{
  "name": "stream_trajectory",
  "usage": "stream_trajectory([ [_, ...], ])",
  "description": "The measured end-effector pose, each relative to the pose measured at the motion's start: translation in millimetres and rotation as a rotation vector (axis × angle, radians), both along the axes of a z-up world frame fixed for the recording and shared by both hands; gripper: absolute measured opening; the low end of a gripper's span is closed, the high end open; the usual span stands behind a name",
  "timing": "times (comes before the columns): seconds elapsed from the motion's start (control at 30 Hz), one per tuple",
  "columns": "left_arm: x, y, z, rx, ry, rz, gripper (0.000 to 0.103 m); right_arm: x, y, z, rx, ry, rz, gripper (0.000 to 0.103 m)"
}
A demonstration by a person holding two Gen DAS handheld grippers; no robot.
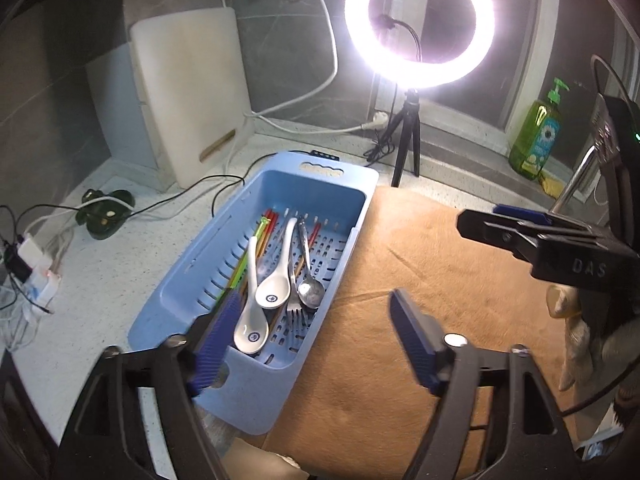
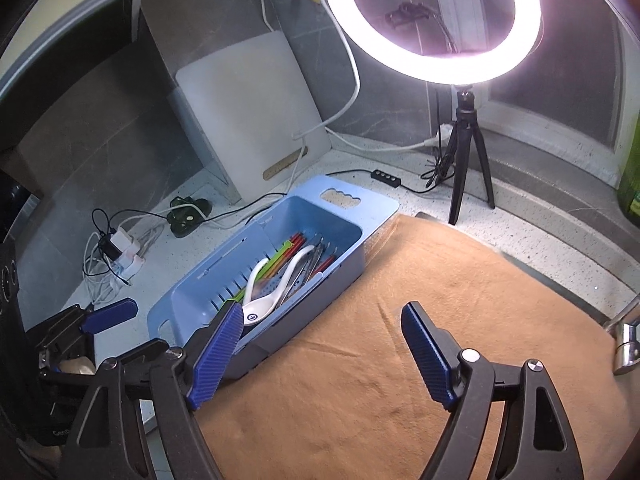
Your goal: Organize utensils
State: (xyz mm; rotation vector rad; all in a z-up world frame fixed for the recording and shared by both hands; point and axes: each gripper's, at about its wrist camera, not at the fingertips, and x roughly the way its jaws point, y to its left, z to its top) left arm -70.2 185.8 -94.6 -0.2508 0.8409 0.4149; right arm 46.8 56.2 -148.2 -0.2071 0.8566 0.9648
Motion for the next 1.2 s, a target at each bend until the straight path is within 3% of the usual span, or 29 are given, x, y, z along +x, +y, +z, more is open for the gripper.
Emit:
stream_trajectory([
  [0.47,-1,-7,19,0.01,-0.032,0.026,0.081,-7,-23,20,0.028,-0.038,-0.011,0.078],
  [1.2,7,-8,19,0.007,-0.021,0.01,0.081,3,-26,14,0.028,-0.015,-0.041,0.078],
])
